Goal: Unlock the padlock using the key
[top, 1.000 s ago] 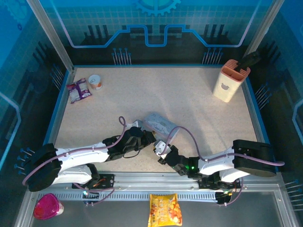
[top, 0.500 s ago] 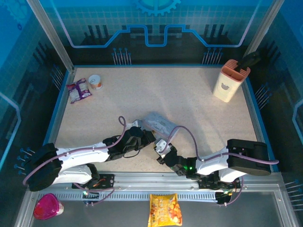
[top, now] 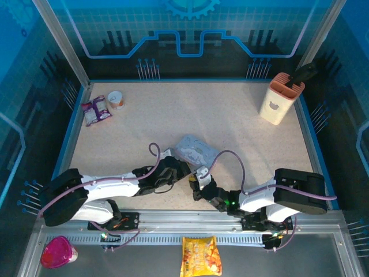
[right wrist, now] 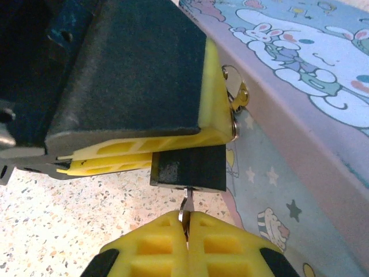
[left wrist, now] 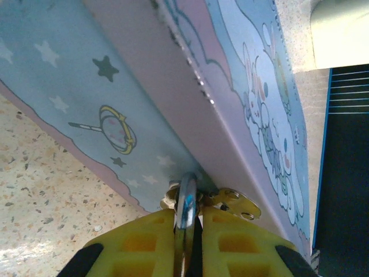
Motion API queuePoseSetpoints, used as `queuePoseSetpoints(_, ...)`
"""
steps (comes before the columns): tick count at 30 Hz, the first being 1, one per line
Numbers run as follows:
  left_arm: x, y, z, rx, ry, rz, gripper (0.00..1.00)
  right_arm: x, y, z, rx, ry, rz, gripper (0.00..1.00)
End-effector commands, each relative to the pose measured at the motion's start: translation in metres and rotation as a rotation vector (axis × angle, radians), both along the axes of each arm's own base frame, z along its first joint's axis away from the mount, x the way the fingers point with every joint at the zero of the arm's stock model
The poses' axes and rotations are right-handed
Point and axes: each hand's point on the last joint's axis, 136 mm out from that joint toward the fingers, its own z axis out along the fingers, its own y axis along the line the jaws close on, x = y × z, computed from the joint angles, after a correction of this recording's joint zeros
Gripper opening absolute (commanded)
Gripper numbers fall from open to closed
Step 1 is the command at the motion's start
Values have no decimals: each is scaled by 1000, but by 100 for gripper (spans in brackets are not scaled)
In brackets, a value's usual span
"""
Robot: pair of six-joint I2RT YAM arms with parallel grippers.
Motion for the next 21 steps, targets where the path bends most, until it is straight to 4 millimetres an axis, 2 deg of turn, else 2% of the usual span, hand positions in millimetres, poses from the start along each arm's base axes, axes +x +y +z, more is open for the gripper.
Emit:
queuePoseSetpoints(1,-7,-15,8,-19,-1,-62,4,11,-6,1,56,51,-94,0)
queuePoseSetpoints(4,-5,-8,6,11,-7,-54,17,8,-12,-10,34,93,-103,0)
queuePoseSetpoints(6,-2,-3,5,35,-13,-50,21,6,-16,-17,17,115,-104,0)
queuePoseSetpoints(10,3,15,5,86,-26,-24,37,3,-25,-29,-9,149,-123,0)
queuePoseSetpoints(13,8,30,6,137,-38,-14,43,4,-36,-37,-22,177,-165,0)
queuePoseSetpoints(16,16,45,11,193,-64,-16,48,4,-41,-37,-17,184,-180,0)
queuePoseSetpoints(21,36,56,24,304,-118,-78,55,5,-47,-35,-48,200,-195,0)
